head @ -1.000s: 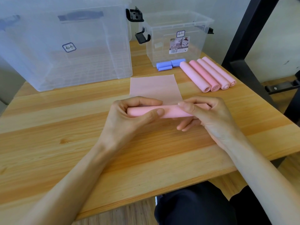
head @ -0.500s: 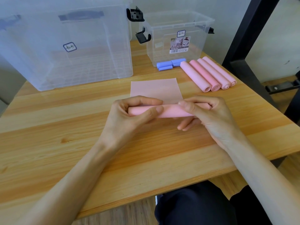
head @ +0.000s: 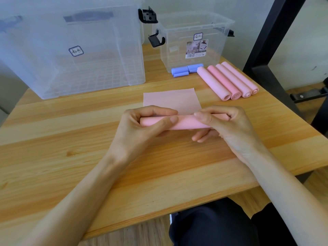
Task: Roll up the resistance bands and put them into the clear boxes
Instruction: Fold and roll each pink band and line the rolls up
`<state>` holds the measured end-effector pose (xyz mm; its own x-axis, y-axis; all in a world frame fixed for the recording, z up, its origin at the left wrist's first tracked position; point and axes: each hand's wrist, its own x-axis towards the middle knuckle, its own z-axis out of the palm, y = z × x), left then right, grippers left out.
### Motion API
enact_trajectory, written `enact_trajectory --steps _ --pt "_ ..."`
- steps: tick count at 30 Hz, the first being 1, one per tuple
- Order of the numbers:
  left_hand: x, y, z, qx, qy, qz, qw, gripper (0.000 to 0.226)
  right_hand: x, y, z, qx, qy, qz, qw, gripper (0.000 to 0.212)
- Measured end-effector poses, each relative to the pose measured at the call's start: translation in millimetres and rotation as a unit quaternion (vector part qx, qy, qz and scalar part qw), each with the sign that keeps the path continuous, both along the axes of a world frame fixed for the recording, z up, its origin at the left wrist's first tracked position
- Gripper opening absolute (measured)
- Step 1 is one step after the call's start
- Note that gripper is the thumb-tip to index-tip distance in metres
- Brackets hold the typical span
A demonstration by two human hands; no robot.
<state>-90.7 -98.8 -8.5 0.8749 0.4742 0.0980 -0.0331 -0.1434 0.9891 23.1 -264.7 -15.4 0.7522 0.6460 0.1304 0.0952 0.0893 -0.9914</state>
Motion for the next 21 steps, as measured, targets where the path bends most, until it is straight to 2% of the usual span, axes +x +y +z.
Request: enact_trajectory --steps 6,9,12,19,21 --pt "0.8 0.3 -0.4 -0.023 0.008 0.01 1.0 0.022 -0.2 0.3 0.1 0.012 -0.016 0.017 1.0 0.025" --pt "-1.1 -0.6 0.1 0.02 -0.009 -0.009 1.0 0.021 0.4 0.6 0.1 0.019 -0.001 -0.007 1.0 0.026" --pt "-1.7 -0.6 -0.4 0.049 -0.013 -0.024 0.998 0.022 1.6 0.8 -0.7 0.011 0.025 -0.016 0.999 0.036" --pt "0.9 -0.9 0.0 -0.037 -0.003 0.0 0.999 0.022 -0.2 -0.6 1.3 0.031 -0.01 0.022 0.999 0.027" --pt "0.4 -0.9 -0.2 -0.029 -0.01 0.002 1.0 0.023 -0.5 -0.4 1.5 0.033 -0.009 0.019 0.999 0.025"
